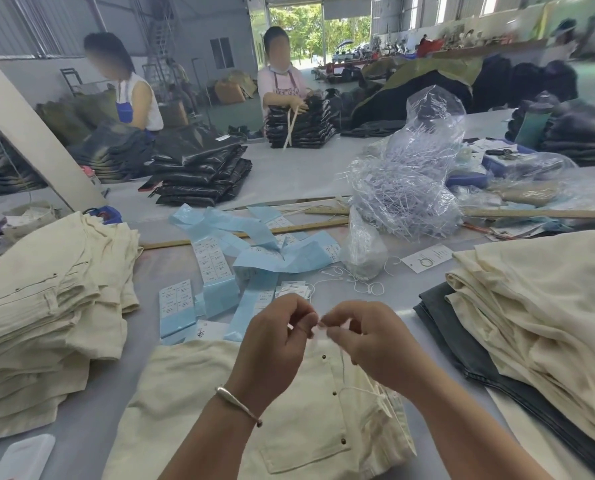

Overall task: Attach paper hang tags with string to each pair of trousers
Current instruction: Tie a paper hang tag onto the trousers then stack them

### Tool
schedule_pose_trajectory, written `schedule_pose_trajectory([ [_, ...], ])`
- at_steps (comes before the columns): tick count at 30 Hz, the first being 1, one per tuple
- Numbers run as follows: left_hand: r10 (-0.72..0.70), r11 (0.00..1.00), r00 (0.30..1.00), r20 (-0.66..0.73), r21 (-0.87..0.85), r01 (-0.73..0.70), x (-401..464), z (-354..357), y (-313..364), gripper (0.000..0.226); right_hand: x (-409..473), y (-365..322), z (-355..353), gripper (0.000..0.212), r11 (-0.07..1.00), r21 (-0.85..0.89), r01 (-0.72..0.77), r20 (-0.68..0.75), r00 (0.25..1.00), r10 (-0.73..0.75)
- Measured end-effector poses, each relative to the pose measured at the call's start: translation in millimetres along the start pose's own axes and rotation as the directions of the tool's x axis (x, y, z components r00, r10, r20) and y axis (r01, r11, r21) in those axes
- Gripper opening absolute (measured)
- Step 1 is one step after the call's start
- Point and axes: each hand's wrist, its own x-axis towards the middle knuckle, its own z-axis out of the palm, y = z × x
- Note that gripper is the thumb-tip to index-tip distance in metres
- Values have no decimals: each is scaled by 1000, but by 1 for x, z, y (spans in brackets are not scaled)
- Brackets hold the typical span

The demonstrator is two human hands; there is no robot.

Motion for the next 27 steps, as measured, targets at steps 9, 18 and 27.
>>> schedule_pose_trajectory([
  [9, 133, 991, 991, -27, 29, -132, 20, 28, 16, 9, -2, 1, -25, 27, 768, 626, -137, 26, 988, 155],
  [18, 40, 999, 997, 64, 17, -41, 15, 55, 0, 11, -2, 45, -33, 5, 726, 593, -349, 15, 906, 423],
  [27, -365, 931, 649, 668, 262, 254, -20, 85, -51, 15, -5, 67, -64, 6, 878, -406, -255, -734, 663, -147],
])
